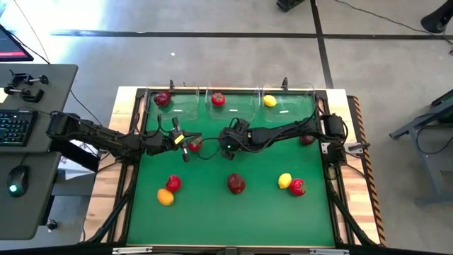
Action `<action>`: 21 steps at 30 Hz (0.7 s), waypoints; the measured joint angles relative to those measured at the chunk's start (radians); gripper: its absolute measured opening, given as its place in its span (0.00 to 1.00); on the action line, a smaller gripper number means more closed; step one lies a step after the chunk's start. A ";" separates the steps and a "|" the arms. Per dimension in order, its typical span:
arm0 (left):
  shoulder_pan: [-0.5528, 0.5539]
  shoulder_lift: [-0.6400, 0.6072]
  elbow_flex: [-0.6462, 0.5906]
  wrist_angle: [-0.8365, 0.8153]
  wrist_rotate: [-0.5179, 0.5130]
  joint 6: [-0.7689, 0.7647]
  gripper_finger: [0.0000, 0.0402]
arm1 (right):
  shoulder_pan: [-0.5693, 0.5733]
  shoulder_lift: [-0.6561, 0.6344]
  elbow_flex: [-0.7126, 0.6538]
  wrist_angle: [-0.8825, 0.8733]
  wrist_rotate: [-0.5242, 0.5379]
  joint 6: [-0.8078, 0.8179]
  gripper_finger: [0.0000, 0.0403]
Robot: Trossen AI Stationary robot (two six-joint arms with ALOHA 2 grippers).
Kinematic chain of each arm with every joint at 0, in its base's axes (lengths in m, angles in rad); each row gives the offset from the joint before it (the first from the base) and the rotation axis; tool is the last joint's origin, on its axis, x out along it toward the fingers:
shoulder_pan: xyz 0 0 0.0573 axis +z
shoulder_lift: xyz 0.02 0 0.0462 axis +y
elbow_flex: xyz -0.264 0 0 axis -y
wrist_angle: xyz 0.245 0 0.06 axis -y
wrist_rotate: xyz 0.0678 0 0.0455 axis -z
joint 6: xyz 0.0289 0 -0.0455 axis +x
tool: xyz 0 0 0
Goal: Sort produce into baskets
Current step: Put the top left apple into the left transparent bin
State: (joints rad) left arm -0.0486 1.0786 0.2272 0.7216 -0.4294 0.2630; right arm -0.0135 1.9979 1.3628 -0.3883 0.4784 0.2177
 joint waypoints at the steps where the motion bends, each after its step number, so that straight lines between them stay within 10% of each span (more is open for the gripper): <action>1: 0.000 0.000 0.000 0.000 0.000 0.000 0.00 | 0.000 -0.011 -0.001 -0.003 -0.007 -0.020 0.85; 21: 0.036 0.001 0.032 -0.129 0.014 -0.046 0.00 | 0.019 -0.120 -0.044 -0.173 0.122 -0.067 0.79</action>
State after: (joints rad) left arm -0.0128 1.0798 0.2596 0.5926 -0.4155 0.2167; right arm 0.0055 1.8774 1.3188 -0.5609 0.6007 0.1510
